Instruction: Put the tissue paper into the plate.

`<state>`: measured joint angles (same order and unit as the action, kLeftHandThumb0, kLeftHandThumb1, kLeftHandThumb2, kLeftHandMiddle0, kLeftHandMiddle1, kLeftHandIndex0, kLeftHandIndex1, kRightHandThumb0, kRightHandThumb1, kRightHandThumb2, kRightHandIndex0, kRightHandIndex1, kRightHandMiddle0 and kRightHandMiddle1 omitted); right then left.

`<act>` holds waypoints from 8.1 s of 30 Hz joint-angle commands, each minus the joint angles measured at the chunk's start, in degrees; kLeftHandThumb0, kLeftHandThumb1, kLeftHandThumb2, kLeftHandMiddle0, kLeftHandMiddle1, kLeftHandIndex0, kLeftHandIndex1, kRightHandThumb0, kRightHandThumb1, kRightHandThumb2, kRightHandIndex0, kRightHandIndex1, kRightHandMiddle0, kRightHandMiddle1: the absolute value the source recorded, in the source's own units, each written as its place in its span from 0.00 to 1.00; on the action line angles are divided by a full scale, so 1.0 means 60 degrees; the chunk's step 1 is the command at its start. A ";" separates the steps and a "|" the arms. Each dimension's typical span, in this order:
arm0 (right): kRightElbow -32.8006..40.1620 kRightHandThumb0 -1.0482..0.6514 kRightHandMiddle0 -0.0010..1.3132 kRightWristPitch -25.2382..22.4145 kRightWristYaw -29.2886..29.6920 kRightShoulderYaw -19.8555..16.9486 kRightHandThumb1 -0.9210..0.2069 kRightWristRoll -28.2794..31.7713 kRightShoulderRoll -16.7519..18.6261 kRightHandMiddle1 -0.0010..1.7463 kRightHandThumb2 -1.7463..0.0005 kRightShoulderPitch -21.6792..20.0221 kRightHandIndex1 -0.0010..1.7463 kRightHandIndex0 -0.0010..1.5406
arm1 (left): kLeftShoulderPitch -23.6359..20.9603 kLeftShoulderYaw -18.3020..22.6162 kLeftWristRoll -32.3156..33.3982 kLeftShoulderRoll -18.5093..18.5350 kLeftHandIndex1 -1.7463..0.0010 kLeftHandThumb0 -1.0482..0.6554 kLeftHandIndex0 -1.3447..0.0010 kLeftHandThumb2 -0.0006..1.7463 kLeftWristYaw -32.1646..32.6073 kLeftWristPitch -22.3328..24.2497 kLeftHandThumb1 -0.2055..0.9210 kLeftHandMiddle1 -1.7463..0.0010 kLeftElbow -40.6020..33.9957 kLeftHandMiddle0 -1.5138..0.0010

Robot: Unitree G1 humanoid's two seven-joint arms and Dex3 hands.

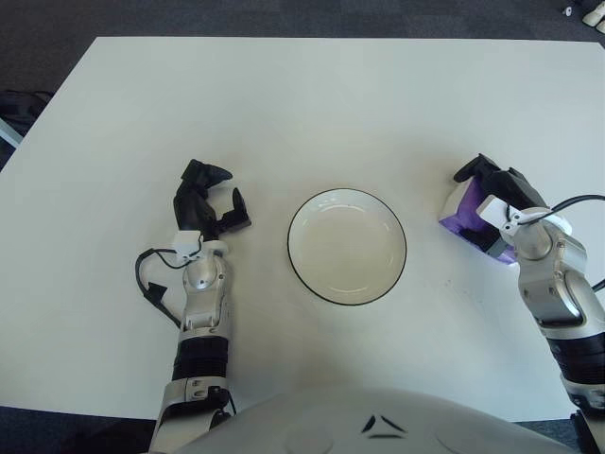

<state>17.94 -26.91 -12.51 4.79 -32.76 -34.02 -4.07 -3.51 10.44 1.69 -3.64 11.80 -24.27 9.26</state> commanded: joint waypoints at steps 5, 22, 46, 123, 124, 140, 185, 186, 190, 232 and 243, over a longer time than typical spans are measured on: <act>-0.0635 0.62 0.54 0.1663 0.1038 -0.0134 0.92 0.0015 0.0150 1.00 0.00 0.0506 0.90 0.65 | 0.0419 0.0106 0.0060 -0.0003 0.13 0.61 0.42 0.86 -0.0008 0.0220 0.27 0.00 0.0437 0.57; -0.0830 0.62 0.52 0.3276 0.1364 -0.0763 0.89 -0.0260 -0.0310 1.00 0.00 -0.0288 0.95 0.61 | 0.0337 0.0094 -0.0042 -0.0057 0.10 0.61 0.45 0.86 0.0071 0.0148 0.28 0.00 0.0531 0.57; 0.0180 0.62 0.53 0.3870 0.1312 -0.1202 0.87 -0.0146 -0.0228 0.99 0.00 -0.1788 1.00 0.57 | -0.0108 0.0095 -0.0190 -0.0050 0.05 0.61 0.47 0.84 0.0227 0.0140 0.33 0.00 0.1110 0.64; 0.1274 0.62 0.52 0.4178 -0.4975 0.2361 0.89 0.3884 0.1083 1.00 0.00 -0.3074 0.96 0.61 | -0.0340 -0.0090 -0.0289 -0.0070 0.01 0.61 0.51 0.86 0.0329 -0.0078 0.32 0.00 0.1221 0.62; 0.1286 0.62 0.52 0.4181 -0.4988 0.2378 0.89 0.3874 0.1075 1.00 0.00 -0.3032 0.96 0.61 | -0.0339 -0.0089 -0.0300 -0.0070 0.01 0.61 0.51 0.86 0.0331 -0.0055 0.33 0.00 0.1211 0.62; 0.1452 0.62 0.55 0.4562 -0.4723 0.2408 0.81 0.3408 0.0894 0.91 0.08 -0.2429 0.98 0.54 | -0.0316 -0.0066 -0.0431 -0.0039 0.05 0.61 0.50 0.82 0.0402 0.0042 0.36 0.00 0.1182 0.65; 0.1192 0.06 0.00 0.5402 -0.4996 0.1771 0.36 0.4822 0.0728 0.00 0.62 -0.2603 0.00 0.00 | -0.0372 -0.0449 -0.1377 0.0312 0.00 0.61 0.59 0.82 0.1239 -0.0724 0.33 0.10 0.1736 0.51; 0.1195 0.06 0.00 0.5367 -0.5028 0.1749 0.36 0.4855 0.0717 0.00 0.62 -0.2643 0.00 0.00 | -0.0385 -0.0443 -0.1286 0.0308 0.00 0.61 0.59 0.83 0.1178 -0.0733 0.33 0.10 0.1753 0.51; 0.1184 0.06 0.00 0.5288 -0.5133 0.1743 0.37 0.4905 0.0705 0.00 0.62 -0.2704 0.00 0.00 | -0.0416 -0.0418 -0.1058 0.0308 0.00 0.61 0.58 0.84 0.1012 -0.0741 0.32 0.09 0.1795 0.51; 0.1984 0.45 0.18 0.7059 0.0900 -0.0277 0.13 0.3589 0.3925 0.99 0.58 0.0926 0.88 0.21 | -0.0662 -0.0027 -0.0060 0.0232 0.02 0.61 0.53 0.82 0.0109 -0.0393 0.38 0.00 0.1860 0.66; 0.1170 0.61 0.55 0.6781 0.2582 -0.0785 0.84 0.2455 0.4673 0.92 0.05 0.1059 1.00 0.55 | -0.0683 -0.0027 -0.0256 0.0287 0.05 0.61 0.52 0.81 0.0208 -0.0479 0.38 0.00 0.2001 0.65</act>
<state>26.30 14.33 1.01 1.33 -17.25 -6.81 1.39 -10.59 10.02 0.88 -1.92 12.69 -28.02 18.27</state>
